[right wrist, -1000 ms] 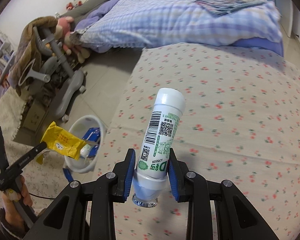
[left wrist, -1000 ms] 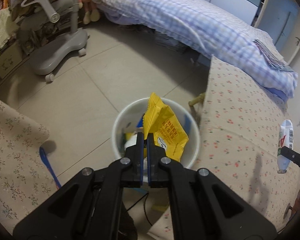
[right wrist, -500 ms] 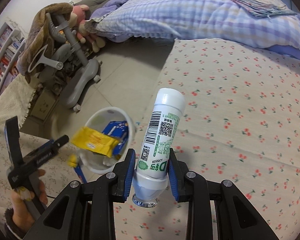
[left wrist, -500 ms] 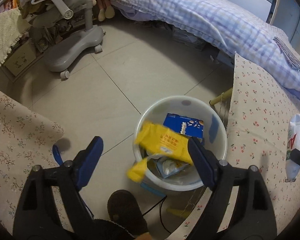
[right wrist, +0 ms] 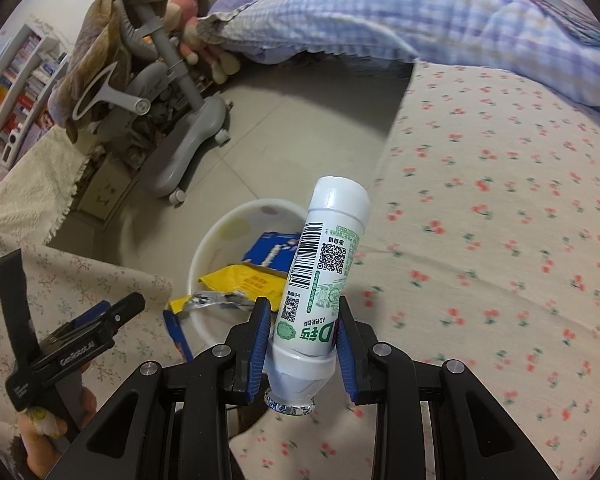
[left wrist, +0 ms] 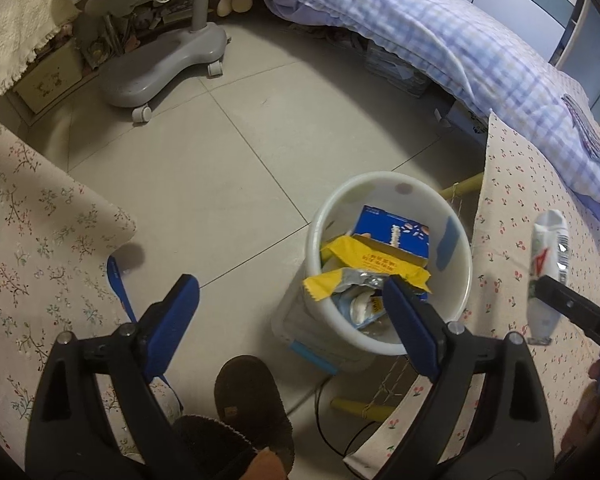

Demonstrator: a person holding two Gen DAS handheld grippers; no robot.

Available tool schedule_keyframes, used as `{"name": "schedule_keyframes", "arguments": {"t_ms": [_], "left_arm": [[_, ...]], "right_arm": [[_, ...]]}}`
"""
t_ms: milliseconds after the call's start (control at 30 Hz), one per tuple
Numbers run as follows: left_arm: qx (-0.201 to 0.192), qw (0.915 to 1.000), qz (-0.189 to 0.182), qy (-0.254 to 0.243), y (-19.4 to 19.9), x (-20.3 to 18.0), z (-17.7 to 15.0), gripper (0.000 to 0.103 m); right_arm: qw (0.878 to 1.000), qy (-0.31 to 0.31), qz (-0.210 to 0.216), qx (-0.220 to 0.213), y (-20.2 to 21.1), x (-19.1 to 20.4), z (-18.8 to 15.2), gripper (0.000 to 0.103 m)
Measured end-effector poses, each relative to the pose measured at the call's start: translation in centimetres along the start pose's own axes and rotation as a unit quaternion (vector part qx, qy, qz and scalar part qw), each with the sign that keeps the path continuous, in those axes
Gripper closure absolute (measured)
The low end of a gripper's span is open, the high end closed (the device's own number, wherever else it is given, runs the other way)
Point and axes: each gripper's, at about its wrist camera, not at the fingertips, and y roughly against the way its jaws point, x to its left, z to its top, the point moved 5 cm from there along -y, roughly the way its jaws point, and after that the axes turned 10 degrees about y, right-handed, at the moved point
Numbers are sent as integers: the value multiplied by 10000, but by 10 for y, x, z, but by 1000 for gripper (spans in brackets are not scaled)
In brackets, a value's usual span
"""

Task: Collect trash

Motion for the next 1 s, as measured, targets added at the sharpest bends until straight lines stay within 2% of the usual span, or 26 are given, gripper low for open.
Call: {"name": "schedule_keyframes", "arguments": {"t_ms": [300,400,433,467,500,533,633,767,1000], "left_arm": [[-21,10000,59,48,1,20,3,10],[-61,9999,73,33,2,22,4,10],[-74,9999,63,26,2,21,4,8],[-74,9999,96,41,2,21,3,3],[-60,9999,108,1,2,19,2,2],[-65,9999,100,-29,3,17,0,2],[-70,9999,37,-109,10,11,-8,2],[-71,9994,-250,-225,23,-10,-21,1],[-138,9959,-749,-490,55,-52,-57,1]], "right_arm": [[9998,37,138,145,-40,18,7,71],[9997,87,240,16,-45,22,11,68],[9994,123,314,-110,-44,24,14,62],[9995,97,275,-156,-43,23,16,42],[9995,51,220,-233,-39,22,17,31],[9993,38,204,-302,-36,21,17,31],[9994,2,64,-346,-19,15,10,31],[9986,-191,-119,-471,20,1,-6,31],[9912,-184,-1121,-673,115,-29,-52,25]]}}
